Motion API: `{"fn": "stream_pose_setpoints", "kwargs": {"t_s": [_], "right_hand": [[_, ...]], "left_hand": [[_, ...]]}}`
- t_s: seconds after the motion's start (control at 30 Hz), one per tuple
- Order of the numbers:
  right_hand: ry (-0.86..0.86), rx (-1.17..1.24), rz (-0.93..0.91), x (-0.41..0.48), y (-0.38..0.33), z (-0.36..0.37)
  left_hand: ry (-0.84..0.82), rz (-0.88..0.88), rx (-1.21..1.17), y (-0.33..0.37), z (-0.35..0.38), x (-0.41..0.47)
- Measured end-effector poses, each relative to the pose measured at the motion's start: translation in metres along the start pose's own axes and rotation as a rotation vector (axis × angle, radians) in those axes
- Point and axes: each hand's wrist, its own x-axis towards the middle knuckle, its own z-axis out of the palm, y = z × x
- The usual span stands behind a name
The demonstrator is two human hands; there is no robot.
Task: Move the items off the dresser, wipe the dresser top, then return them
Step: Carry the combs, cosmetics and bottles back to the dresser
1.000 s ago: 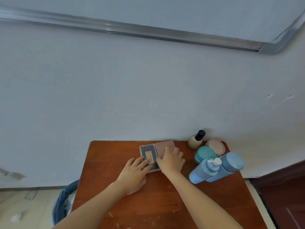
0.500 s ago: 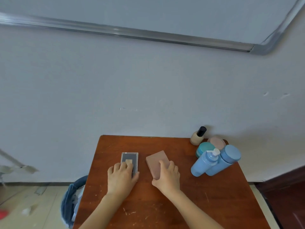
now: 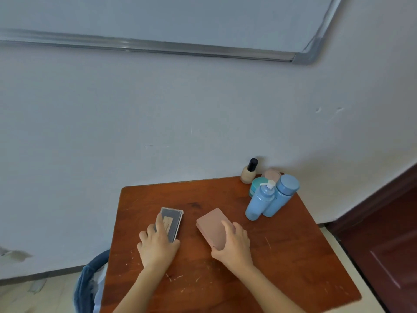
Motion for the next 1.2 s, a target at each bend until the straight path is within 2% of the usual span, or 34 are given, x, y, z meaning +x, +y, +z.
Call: {"fn": "stream_pose_setpoints", "kwargs": {"t_s": [0.27, 0.4, 0.6, 0.73, 0.9, 1.0, 1.13, 1.2], "right_hand": [[0.099, 0.079, 0.09, -0.074, 0.034, -0.013], [0.202, 0.087, 0.218, -0.123, 0.062, -0.017], [0.314, 0.064, 0.281, -0.195, 0.106, -0.019], [0.469, 0.1, 0.395, -0.253, 0.141, -0.025], [0.675, 0.085, 0.523, -0.352, 0.201, -0.024], [0.696, 0.141, 0.663, -0.426, 0.24, -0.024], [0.885, 0.051, 0.801, -0.525, 0.284, -0.019], [0.939, 0.029, 0.859, -0.574, 0.294, -0.012]], "left_hand": [[-0.036, 0.3, -0.132, 0.006, 0.004, -0.038], [-0.112, 0.496, -0.112, 0.024, 0.018, -0.061], [-0.245, 0.795, -0.064, 0.056, 0.04, -0.112], [-0.285, 0.949, -0.011, 0.078, 0.057, -0.156], [-0.292, 1.13, -0.014, 0.121, 0.095, -0.245], [-0.357, 1.18, -0.016, 0.144, 0.126, -0.32], [-0.461, 1.318, -0.094, 0.164, 0.17, -0.422], [-0.551, 1.327, -0.09, 0.171, 0.182, -0.473]]}}
